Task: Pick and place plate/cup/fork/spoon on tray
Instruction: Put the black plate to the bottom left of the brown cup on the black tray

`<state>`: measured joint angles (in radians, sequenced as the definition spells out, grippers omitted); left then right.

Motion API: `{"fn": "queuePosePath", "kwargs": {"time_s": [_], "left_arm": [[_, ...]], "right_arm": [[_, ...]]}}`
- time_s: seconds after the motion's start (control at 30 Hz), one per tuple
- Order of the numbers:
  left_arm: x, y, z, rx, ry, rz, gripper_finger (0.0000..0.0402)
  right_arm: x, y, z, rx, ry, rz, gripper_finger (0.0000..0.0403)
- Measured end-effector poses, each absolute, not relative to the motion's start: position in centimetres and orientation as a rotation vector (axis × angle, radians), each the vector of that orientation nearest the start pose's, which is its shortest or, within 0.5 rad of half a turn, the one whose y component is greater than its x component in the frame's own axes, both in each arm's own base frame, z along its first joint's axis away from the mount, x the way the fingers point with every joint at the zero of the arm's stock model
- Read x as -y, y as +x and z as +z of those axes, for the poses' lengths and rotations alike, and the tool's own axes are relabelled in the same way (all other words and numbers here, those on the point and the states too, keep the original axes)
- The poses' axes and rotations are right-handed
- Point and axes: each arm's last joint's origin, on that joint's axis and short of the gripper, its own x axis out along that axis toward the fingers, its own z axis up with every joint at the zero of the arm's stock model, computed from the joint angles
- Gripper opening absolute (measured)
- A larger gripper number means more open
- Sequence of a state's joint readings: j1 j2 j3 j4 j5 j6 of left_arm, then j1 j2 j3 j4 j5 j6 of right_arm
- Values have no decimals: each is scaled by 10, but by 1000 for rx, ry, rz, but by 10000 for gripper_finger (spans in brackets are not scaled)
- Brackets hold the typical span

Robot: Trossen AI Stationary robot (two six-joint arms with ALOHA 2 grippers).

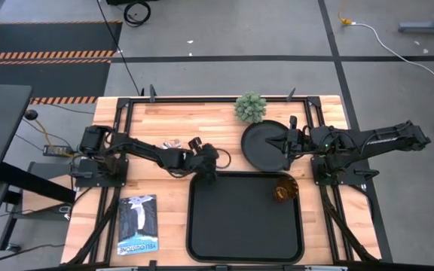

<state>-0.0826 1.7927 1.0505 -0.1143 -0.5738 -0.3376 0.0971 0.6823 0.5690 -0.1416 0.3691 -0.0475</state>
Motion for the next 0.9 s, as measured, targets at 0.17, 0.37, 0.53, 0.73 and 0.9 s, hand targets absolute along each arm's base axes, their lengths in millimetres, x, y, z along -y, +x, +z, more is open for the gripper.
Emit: {"fn": "queuePosePath", "kwargs": {"time_s": [0.17, 0.37, 0.53, 0.73, 0.9], "left_arm": [[3, 371, 174, -570, -330, 591, 29], [-14, 379, 180, -417, -565, 615, 104], [-29, 385, 167, -379, -678, 656, 163], [-39, 408, 156, -390, -750, 604, 196], [-45, 431, 159, -423, -741, 579, 197]], "right_arm": [[-5, 159, 277, -265, -106, -264, 11], [-6, 162, 275, -279, -101, -256, 11], [-6, 164, 274, -283, -111, -252, 11], [-6, 165, 276, -256, -130, -235, 11], [-7, 166, 277, -249, -134, -231, 11]]}}
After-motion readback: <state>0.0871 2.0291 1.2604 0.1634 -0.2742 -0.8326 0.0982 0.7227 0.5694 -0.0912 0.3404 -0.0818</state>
